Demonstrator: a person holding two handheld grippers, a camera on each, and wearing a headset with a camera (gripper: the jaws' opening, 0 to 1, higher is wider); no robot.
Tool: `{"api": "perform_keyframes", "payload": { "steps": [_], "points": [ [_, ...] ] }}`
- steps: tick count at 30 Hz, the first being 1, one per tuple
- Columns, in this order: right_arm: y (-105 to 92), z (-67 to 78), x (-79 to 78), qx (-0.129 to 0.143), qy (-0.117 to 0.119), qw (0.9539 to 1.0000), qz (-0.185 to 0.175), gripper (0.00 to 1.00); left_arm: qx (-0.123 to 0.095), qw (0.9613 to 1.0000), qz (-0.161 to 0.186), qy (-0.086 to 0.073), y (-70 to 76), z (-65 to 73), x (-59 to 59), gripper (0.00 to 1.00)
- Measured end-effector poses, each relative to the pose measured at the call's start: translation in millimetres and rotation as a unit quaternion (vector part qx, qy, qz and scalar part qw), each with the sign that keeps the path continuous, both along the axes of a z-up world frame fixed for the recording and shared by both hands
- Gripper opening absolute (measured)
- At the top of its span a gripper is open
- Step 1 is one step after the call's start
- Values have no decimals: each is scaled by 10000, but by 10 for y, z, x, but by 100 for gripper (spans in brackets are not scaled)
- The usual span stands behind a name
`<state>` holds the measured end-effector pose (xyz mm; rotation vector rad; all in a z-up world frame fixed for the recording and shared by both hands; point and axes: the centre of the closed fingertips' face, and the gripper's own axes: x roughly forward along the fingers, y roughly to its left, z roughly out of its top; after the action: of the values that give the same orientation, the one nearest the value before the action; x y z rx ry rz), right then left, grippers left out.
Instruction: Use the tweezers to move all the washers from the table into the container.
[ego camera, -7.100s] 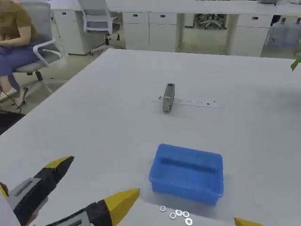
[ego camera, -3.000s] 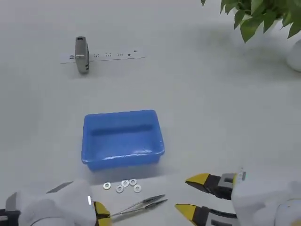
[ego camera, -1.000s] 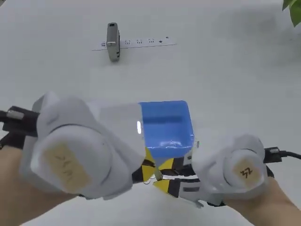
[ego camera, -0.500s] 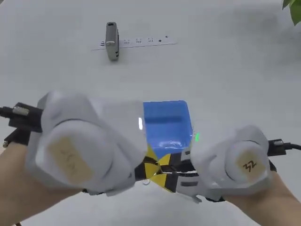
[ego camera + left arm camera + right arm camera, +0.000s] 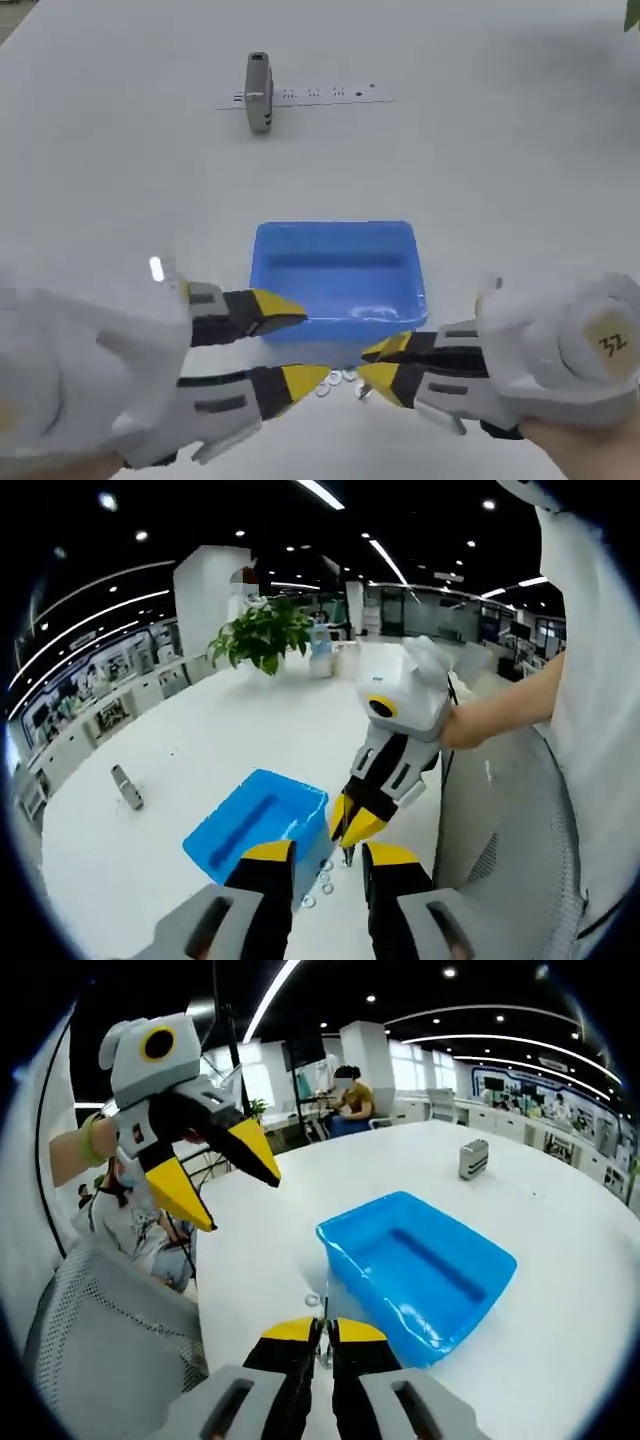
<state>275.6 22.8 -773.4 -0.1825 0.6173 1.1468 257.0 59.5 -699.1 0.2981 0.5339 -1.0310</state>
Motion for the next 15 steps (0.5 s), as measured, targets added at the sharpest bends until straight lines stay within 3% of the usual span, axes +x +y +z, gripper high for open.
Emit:
{"api": "perform_keyframes", "payload": {
  "steps": [3,6,9,10,12,15],
  "points": [
    [-23,96,-8,180,21,9998,-109,2,-381,9983,434,99,42,3,-47,36],
    [-54,170,-4,255,9,9995,-160,2,-664,9941,853,16,80,1,-57,46],
    [-93,268,-20,241,-40,9996,-129,2,-1055,9859,1299,-76,107,50,-44,49],
    [-105,297,-25,226,-66,9997,-109,2,-1112,9844,1356,-117,113,66,-36,50],
    [-133,345,-26,204,-94,9997,-84,2,-1289,9778,1640,-218,156,109,-13,51],
    [-187,440,-11,139,-174,9997,-35,2,-1436,9679,2004,-497,233,147,2,59]
  ]
}}
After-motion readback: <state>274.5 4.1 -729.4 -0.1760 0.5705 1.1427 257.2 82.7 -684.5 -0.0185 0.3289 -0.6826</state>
